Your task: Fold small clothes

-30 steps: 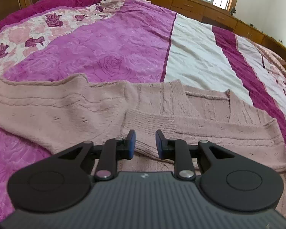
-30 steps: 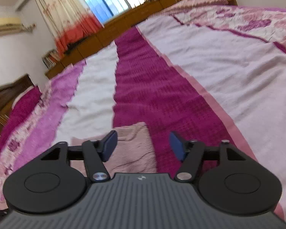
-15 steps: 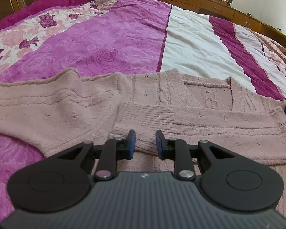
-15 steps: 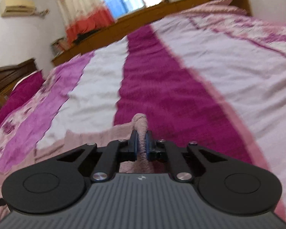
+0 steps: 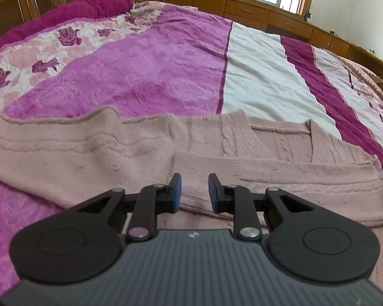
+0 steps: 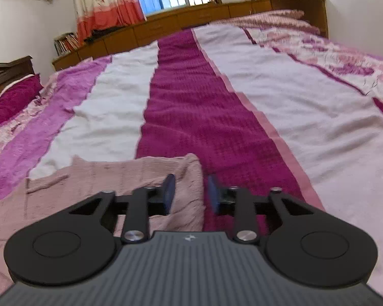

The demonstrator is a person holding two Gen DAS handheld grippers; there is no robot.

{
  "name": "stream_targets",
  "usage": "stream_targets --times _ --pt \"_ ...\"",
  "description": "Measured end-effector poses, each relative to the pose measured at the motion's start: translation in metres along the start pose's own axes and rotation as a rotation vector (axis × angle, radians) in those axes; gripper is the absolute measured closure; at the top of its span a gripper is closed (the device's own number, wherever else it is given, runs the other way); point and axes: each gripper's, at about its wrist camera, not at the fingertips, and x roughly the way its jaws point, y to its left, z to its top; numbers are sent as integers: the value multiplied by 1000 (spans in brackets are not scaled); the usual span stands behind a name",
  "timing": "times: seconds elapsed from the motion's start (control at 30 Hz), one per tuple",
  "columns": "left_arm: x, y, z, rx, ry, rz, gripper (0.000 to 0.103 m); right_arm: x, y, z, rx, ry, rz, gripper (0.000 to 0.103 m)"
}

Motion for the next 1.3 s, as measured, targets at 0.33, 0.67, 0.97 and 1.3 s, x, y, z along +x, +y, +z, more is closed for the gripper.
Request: stream_targets --times 0.33,0.67,0.97,1.3 --pt "27 4 -10 44 71 76 75 -54 22 -33 -17 31 100 58" --pt "23 10 -9 10 89 67 74 -38 19 -58 -18 55 47 50" --pt "0 13 -5 34 114 87 75 -69 21 -47 51 59 79 35" --pt "-38 28 0 27 159 111 75 -111 50 -50 40 81 160 30"
